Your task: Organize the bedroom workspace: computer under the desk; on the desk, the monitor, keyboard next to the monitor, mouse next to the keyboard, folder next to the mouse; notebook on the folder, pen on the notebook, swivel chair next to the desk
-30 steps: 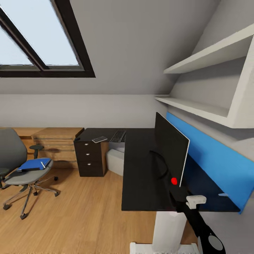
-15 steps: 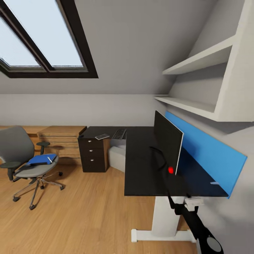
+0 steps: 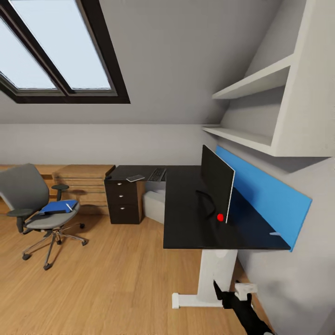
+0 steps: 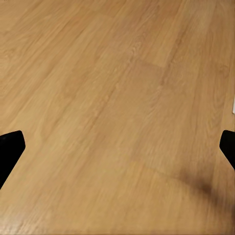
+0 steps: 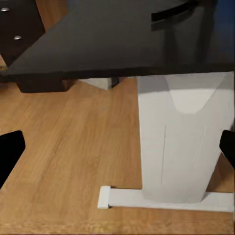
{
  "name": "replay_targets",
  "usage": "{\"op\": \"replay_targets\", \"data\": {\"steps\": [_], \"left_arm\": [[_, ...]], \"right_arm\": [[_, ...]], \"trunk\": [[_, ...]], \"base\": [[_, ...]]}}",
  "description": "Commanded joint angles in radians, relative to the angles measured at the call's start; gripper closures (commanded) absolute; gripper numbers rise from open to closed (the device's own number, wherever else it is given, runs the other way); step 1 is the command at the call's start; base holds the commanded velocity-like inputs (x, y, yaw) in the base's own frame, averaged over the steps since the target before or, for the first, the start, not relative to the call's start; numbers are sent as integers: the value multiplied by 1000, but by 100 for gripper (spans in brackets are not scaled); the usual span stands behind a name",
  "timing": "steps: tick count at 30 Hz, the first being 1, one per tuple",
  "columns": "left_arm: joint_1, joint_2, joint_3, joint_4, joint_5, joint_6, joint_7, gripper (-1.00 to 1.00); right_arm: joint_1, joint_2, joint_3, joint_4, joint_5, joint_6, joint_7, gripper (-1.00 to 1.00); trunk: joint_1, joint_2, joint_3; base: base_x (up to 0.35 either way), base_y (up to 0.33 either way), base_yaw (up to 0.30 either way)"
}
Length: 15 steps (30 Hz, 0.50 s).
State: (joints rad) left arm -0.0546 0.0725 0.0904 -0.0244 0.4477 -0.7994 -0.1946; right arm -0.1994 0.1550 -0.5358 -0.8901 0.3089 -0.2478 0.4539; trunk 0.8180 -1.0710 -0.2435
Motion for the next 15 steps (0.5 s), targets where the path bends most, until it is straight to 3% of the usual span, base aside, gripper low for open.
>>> {"op": "replay_targets", "data": {"steps": [1, 7, 10, 15], "left_arm": [[-1, 0, 8, 1, 3, -1, -10, -100], [-1, 2, 8, 1, 4, 14, -7, -100], [-1, 6, 8, -9, 4, 78, -6, -100], [-1, 21, 8, -72, 5, 270, -5, -100]], "right_arm": [[-2, -9, -6, 30, 10, -8, 1, -100], [-2, -74, -5, 285, 10, -17, -81, -100], [-3, -88, -4, 362, 9, -18, -139, -100], [-3, -97, -4, 447, 9, -17, -196, -100]], "trunk": [[0, -1, -1], [-11, 20, 8], [-23, 41, 18], [-42, 76, 33]], "base": [[-11, -2, 0], [-4, -1, 0], [0, 0, 0], [0, 0, 0]]}}
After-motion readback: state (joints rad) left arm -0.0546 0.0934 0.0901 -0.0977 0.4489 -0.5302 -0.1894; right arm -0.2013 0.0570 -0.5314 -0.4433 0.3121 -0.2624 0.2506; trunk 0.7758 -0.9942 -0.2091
